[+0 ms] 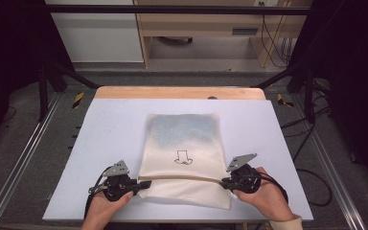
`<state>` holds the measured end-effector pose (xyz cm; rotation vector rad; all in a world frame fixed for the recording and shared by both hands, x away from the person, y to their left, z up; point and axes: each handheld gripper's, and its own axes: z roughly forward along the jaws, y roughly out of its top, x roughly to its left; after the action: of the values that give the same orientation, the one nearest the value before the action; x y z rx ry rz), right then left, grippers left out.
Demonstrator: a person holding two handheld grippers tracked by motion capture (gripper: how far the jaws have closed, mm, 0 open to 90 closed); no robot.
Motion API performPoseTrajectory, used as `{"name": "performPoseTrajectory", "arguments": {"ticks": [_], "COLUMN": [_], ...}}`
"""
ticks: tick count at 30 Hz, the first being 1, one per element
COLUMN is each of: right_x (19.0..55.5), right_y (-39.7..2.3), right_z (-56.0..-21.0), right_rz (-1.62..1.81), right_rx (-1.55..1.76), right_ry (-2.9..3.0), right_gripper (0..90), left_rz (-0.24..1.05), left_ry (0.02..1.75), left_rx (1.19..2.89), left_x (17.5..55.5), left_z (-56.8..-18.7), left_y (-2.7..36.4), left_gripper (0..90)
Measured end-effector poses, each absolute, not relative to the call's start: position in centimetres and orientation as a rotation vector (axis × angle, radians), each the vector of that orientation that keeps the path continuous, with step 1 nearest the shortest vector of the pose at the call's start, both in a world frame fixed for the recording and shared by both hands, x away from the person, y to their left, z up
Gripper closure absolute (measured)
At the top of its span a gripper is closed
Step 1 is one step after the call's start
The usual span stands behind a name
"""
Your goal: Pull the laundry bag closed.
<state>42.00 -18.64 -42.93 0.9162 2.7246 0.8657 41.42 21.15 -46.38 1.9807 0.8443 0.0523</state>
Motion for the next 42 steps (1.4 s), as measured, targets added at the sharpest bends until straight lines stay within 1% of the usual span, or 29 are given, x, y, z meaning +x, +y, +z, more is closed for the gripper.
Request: {"name": "performPoseTrajectory", "arguments": {"ticks": [17, 42], "right_x": [41.9, 41.6], "right_y": [-19.7, -20.0], "right_z": [-43.7, -44.2], "right_rz": [0.874, 0.860], "right_rx": [0.955, 0.975], "right_ry": [2.730, 2.756], "right_gripper": [82.0, 82.0], "left_rz": [0.056, 0.048], "left_ry": [0.847, 0.854], "left_rx": [1.978, 1.978], "left_x": [41.5, 41.6], "left_z": [-46.3, -46.3], "left_y": [21.3, 21.5], "left_gripper": [84.6, 84.6]}}
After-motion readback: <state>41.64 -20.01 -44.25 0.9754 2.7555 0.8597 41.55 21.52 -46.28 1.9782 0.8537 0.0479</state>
